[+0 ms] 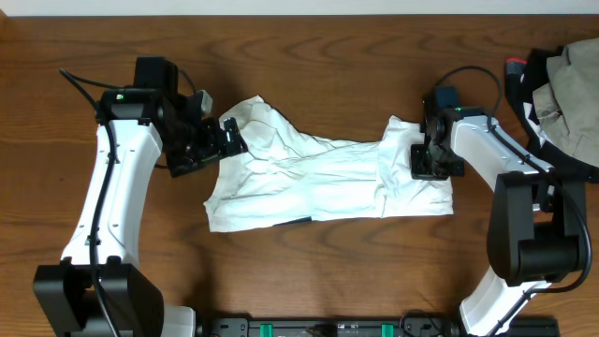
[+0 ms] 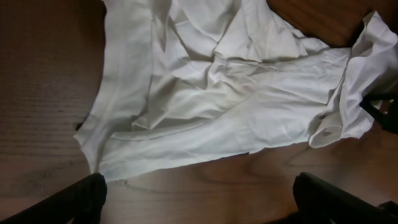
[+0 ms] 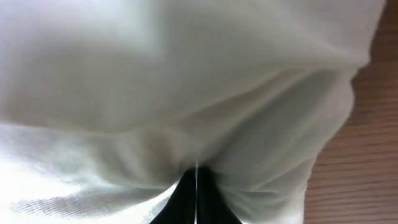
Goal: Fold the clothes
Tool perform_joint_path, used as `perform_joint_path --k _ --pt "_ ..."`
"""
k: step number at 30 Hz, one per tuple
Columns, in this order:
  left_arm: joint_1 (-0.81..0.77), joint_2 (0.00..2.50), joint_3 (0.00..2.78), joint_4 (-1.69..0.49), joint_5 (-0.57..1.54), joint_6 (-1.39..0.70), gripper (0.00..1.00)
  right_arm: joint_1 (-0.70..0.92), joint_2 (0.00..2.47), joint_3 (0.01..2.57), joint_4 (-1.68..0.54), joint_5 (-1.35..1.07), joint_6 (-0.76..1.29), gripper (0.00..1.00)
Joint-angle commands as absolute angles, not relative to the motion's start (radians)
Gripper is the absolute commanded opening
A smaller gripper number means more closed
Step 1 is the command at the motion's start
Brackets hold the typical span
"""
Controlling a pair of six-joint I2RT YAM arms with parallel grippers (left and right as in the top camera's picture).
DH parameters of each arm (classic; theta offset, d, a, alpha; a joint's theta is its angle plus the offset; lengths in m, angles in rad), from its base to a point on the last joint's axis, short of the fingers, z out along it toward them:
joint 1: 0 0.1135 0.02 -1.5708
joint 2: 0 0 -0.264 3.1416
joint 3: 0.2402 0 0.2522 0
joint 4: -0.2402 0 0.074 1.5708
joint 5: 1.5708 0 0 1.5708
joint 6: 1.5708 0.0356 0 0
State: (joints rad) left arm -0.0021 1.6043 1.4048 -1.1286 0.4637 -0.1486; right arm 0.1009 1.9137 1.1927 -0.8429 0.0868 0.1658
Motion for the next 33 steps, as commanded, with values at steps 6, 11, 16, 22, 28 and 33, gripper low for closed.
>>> perform_joint_path --k 6,11,16,22,28,33 --pt "-0.001 1.596 1.411 -1.128 0.451 -0.127 0.98 0.062 1.98 1.164 -0.84 0.326 0.073 0.06" --pt "-0.001 1.596 1.411 -1.128 0.451 -0.127 0.98 0.052 1.98 1.165 -0.835 0.361 0.084 0.05" --pt "-0.001 1.596 1.411 -1.121 0.451 -0.127 0.98 0.045 1.979 1.202 -0.869 0.348 0.111 0.02" --pt "-0.001 1.596 1.411 -1.117 0.452 -0.127 0.98 0.053 1.966 1.306 -0.969 0.335 0.154 0.17" --pt "-0.002 1.596 1.411 -1.117 0.452 -0.127 0.98 0.054 1.924 1.436 -1.091 0.226 0.163 0.63" --pt "-0.001 1.596 1.411 -1.116 0.451 -0.127 0.98 0.054 1.877 1.516 -1.178 0.065 0.163 0.68"
